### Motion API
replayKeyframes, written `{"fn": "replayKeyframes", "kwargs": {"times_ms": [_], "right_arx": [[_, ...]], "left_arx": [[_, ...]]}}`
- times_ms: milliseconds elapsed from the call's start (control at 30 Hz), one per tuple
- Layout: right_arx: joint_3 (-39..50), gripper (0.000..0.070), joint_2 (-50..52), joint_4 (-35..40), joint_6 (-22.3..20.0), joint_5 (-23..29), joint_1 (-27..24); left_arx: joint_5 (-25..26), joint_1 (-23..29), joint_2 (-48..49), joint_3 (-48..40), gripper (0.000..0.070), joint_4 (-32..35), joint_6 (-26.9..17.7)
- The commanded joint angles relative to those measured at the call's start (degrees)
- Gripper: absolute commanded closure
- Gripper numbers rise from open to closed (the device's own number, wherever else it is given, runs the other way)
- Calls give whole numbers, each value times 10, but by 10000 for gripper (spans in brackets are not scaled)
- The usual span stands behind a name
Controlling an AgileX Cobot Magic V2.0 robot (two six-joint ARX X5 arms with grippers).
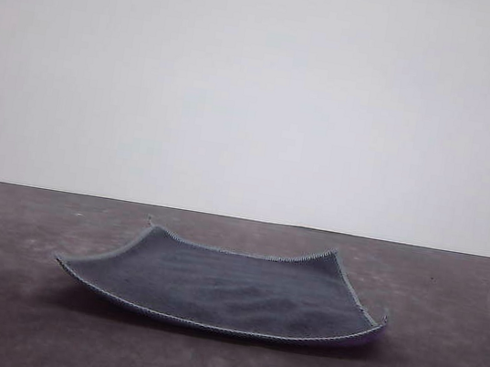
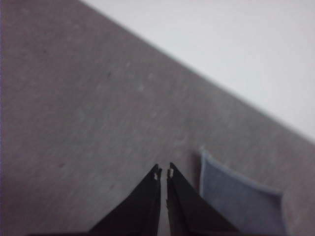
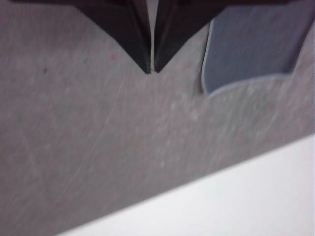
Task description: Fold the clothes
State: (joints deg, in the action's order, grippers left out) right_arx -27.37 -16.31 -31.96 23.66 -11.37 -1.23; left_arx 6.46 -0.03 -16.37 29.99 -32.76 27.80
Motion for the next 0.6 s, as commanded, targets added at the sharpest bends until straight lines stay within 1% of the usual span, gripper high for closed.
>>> {"fn": "replayKeyframes", "kwargs": {"times_ms": [0,100,167,300,433,567], "right_arx": [[-22,696,-31,-12,-25,-10,-1],[-56,695,-86,-31,-67,-31,0],[-73,696,-117,-33,-91,-46,0],[-104,696,-175,-33,-137,-69,2],[-119,694,-214,-32,-162,-71,24],[-120,694,-237,-31,-170,-71,69]], "left_arx": [[7,0,-31,33,688,-26,-64],[21,0,-93,79,689,-74,-101],[39,0,-132,102,688,-96,-122],[98,0,-212,143,689,-128,-159],[148,-1,-275,169,688,-143,-200],[155,-27,-307,178,689,-136,-214]]}}
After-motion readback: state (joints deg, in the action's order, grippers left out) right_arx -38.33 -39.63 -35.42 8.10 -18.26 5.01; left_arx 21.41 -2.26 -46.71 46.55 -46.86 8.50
